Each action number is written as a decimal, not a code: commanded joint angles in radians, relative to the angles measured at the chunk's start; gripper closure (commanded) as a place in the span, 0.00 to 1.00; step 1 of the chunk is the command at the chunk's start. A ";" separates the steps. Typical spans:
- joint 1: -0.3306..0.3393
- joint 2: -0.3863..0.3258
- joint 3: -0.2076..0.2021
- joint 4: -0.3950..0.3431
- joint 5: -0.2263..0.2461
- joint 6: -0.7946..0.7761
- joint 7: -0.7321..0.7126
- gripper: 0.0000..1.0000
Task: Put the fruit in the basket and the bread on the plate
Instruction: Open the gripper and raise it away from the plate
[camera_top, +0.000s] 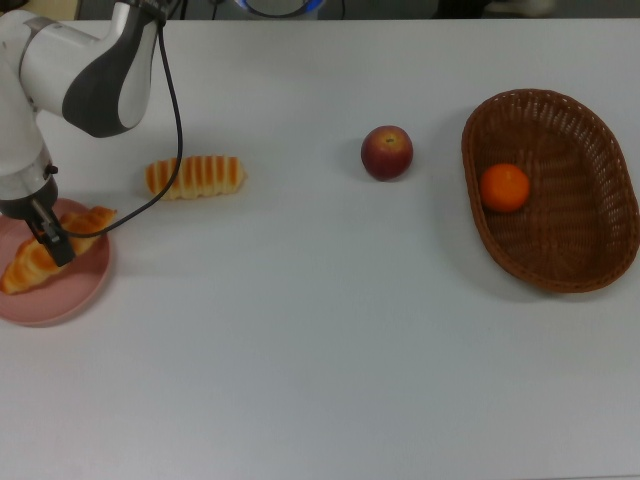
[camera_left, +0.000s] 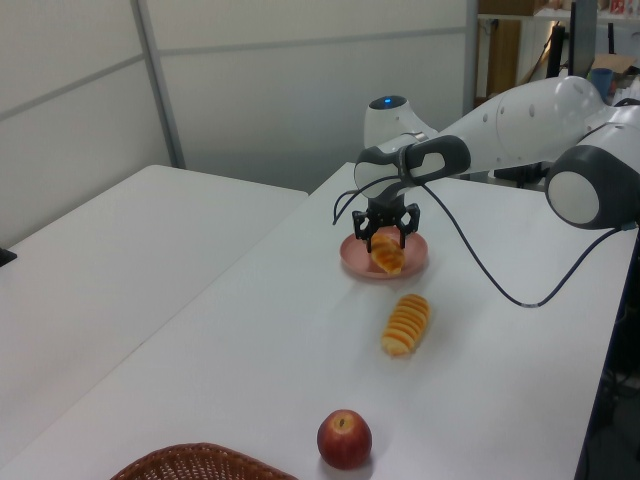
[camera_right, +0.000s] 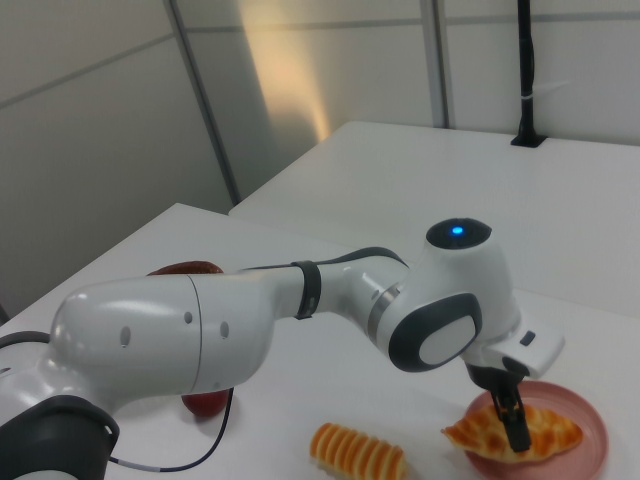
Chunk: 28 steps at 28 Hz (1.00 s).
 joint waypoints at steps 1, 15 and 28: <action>-0.002 -0.052 -0.001 -0.019 0.001 -0.018 -0.075 0.00; 0.113 -0.199 0.008 -0.095 0.006 -0.220 -0.210 0.00; 0.422 -0.279 -0.006 -0.183 -0.014 -0.377 -0.339 0.00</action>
